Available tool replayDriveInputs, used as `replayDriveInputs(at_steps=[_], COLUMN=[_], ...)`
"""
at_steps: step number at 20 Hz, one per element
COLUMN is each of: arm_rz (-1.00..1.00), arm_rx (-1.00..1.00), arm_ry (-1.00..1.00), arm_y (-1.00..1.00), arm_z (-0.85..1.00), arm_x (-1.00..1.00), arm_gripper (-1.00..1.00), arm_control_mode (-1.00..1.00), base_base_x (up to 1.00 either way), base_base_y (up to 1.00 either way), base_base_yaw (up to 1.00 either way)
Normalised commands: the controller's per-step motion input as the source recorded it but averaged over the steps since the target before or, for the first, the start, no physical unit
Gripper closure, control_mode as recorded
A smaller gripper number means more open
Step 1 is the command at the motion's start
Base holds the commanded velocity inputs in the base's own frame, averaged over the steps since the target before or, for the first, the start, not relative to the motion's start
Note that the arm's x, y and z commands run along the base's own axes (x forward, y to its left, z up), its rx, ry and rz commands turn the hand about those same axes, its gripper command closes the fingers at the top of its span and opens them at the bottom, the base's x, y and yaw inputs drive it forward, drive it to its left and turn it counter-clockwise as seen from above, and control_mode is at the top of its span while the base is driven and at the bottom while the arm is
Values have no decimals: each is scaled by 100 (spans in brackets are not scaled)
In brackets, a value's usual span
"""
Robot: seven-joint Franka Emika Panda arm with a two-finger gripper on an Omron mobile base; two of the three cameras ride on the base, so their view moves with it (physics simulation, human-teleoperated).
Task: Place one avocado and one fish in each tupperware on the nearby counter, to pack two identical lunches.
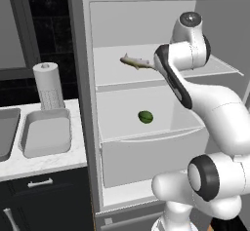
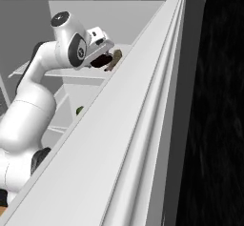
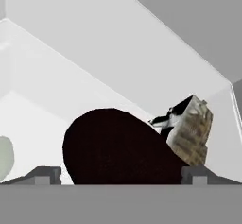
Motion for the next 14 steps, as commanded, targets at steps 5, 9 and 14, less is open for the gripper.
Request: replayDriveInputs(at_steps=[5, 9, 14], arm_rz=[16, 24, 17], arm_rx=[-7, -14, -20], arm_ry=[-10, -6, -1], arm_y=[0, 2, 6], arm_z=[-18, 0, 26], arm_x=[-25, -15, -1], arm_gripper=[-100, -100, -100], arm_control_mode=[-100, -100, -100], base_base_x=[0, 0, 0], base_base_y=[0, 0, 0], base_base_yaw=[0, 0, 0])
